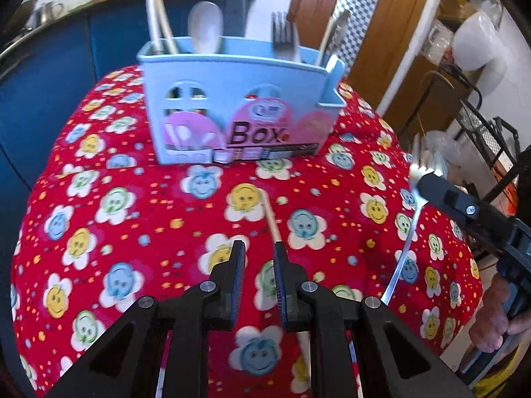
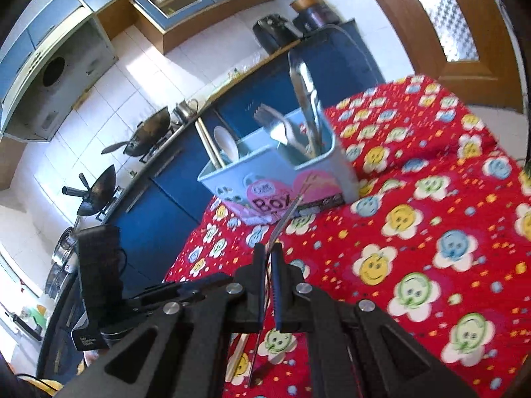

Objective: Organize utensils

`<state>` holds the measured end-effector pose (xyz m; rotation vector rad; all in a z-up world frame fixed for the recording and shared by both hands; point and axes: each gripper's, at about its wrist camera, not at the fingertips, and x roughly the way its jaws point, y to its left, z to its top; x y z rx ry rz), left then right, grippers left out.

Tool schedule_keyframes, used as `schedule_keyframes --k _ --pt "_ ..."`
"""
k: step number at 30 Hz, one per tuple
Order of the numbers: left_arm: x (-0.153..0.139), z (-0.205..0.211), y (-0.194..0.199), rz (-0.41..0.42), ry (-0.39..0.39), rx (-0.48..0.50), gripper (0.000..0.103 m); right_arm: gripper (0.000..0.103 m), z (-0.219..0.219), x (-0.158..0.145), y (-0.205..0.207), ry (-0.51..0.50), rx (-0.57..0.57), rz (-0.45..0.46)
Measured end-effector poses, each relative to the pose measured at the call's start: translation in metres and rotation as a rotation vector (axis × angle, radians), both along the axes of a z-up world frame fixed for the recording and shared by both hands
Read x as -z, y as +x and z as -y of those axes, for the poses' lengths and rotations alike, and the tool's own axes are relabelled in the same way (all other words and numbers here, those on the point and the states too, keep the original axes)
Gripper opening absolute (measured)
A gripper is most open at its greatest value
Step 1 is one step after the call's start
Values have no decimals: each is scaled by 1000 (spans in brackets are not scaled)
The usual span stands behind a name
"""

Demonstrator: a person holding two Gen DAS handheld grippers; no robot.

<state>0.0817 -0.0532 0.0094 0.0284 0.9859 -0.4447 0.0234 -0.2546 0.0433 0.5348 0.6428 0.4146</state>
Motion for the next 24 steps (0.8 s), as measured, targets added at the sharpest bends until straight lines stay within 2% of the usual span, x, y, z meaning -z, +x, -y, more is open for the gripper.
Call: schedule_keyframes --k 11,14,17,21,24 --pt "13 27 32 -153 39 28 16 4 27 -20 -23 -31 98 123" --pt "18 32 38 -197 41 35 12 4 31 -21 -25 -28 106 135" --pt "20 34 42 -203 54 29 7 4 33 -21 -27 -23 106 140" --pt "21 33 45 -214 24 19 5 4 35 -24 -26 -26 101 148" --pt "18 25 40 -200 -26 9 4 4 33 -28 -26 -34 97 159"
